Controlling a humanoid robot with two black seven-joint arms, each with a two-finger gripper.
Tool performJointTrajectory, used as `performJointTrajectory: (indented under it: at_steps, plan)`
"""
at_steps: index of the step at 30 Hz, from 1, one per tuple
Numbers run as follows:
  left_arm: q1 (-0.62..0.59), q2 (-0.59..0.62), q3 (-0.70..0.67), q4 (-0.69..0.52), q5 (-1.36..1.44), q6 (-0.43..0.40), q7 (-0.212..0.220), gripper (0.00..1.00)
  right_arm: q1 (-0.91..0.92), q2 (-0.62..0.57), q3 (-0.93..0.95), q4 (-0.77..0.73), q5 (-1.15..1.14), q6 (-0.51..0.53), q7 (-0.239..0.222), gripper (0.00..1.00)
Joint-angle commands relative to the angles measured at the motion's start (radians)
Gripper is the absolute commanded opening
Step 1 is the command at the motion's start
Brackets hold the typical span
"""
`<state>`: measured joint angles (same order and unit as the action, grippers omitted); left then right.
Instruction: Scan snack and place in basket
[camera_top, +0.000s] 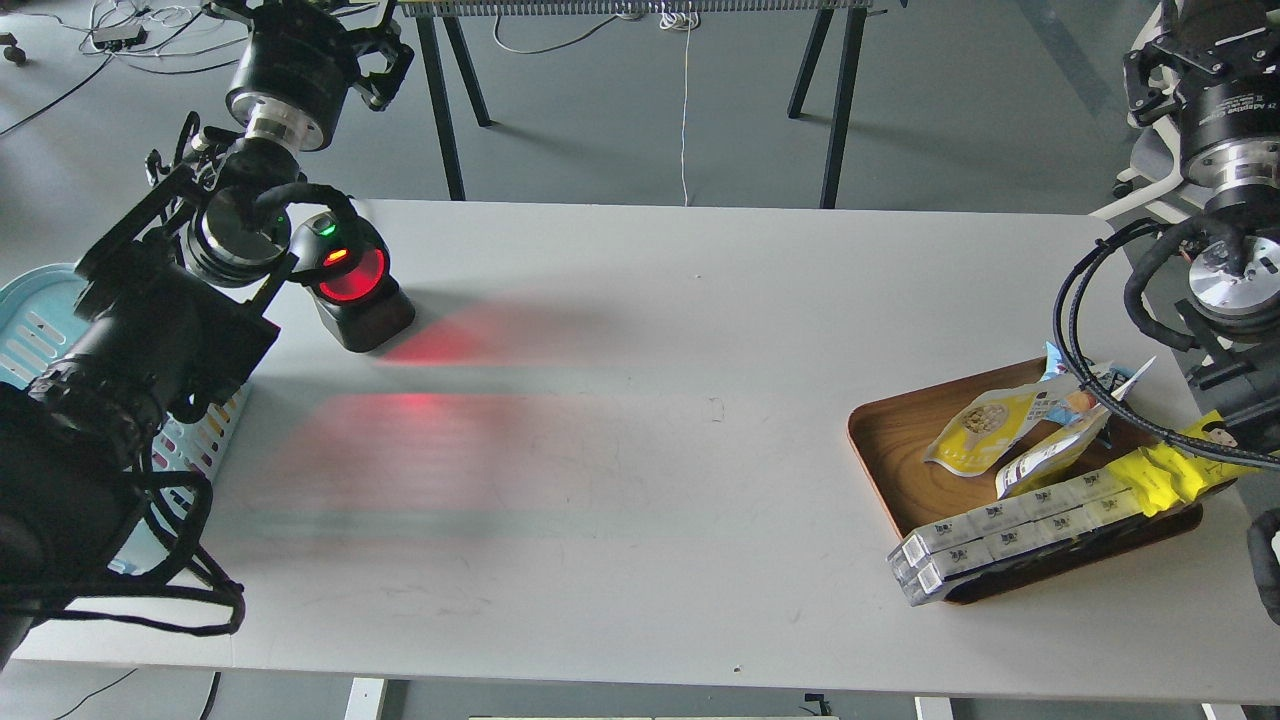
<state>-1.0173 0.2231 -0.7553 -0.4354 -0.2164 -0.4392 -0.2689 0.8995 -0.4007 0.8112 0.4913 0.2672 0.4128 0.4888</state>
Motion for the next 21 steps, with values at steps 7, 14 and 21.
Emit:
performJointTrajectory:
  at_steps: [7, 14, 21]
  plan:
    - [0.000, 0.002, -0.022, 0.003, -0.001, -0.006, 0.002, 1.00, 0.013, -0.020, -0.070, -0.008, -0.003, 0.076, 0.000, 0.98]
    - [-0.001, 0.012, -0.022, 0.001, 0.003, -0.046, 0.008, 1.00, 0.133, -0.136, -0.251, -0.034, -0.019, 0.076, 0.000, 0.98]
    - [0.003, 0.001, 0.022, -0.002, 0.008, -0.046, 0.008, 1.00, 0.430, -0.190, -0.720, 0.004, -0.207, 0.076, 0.000, 0.98]
